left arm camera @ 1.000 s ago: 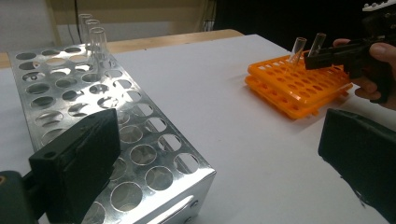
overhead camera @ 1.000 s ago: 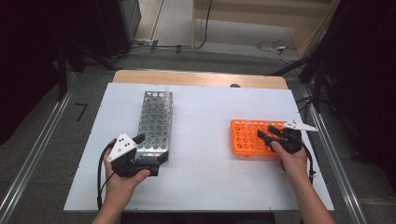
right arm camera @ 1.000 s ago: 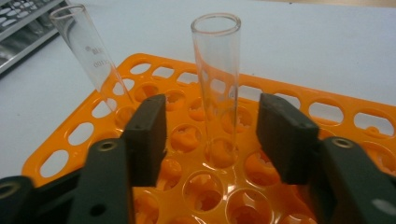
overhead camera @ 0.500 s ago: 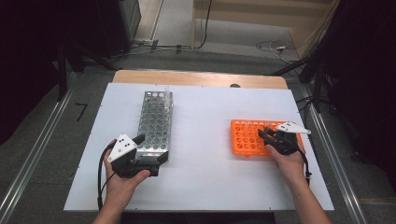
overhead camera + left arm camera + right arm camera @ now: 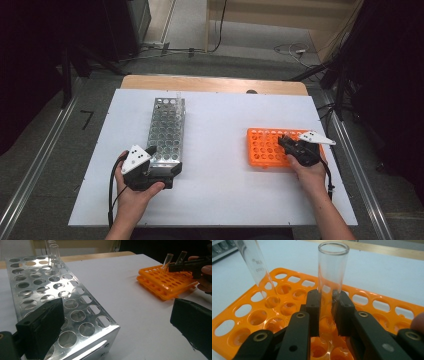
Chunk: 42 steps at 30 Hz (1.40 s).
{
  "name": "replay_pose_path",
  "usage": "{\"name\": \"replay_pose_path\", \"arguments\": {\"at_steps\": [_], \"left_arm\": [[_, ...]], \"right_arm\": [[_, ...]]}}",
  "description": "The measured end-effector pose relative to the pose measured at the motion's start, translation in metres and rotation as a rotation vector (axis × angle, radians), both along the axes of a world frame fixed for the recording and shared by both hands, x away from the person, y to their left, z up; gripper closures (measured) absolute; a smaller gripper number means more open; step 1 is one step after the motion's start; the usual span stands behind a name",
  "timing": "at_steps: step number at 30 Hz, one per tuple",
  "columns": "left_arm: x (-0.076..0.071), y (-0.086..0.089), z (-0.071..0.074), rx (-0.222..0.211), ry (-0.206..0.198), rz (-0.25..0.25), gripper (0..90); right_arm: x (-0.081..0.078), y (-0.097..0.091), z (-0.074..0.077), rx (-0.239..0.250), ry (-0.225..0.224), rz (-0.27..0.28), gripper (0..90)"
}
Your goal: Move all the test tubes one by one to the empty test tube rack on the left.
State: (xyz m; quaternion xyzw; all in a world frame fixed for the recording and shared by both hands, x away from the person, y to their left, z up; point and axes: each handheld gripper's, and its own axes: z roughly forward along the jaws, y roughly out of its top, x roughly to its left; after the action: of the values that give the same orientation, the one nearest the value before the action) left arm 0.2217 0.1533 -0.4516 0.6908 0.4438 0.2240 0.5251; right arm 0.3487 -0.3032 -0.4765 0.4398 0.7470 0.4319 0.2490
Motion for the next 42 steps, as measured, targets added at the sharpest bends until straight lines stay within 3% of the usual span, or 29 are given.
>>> {"name": "replay_pose_path", "arguments": {"at_steps": [7,22,25,33,42], "left_arm": [[0.002,-0.005,-0.002,-0.007,0.007,-0.016,0.0],[-0.002,-0.004,0.006,-0.007,-0.006,-0.028,0.0],[-0.002,-0.004,0.008,-0.009,-0.01,-0.035,0.0],[-0.004,-0.014,0.01,-0.004,-0.01,-0.063,2.0],[-0.007,-0.023,0.016,-0.007,-0.024,-0.096,2.3]], "right_arm": [[-0.004,-0.006,0.009,0.038,-0.032,0.0,73.8],[-0.024,-0.013,0.043,0.069,-0.085,0.009,73.8],[-0.03,-0.01,0.047,0.079,-0.084,0.03,73.8],[-0.052,0.019,0.056,0.071,-0.102,0.152,73.8],[-0.065,0.05,0.056,0.087,-0.08,0.258,73.8]]}}
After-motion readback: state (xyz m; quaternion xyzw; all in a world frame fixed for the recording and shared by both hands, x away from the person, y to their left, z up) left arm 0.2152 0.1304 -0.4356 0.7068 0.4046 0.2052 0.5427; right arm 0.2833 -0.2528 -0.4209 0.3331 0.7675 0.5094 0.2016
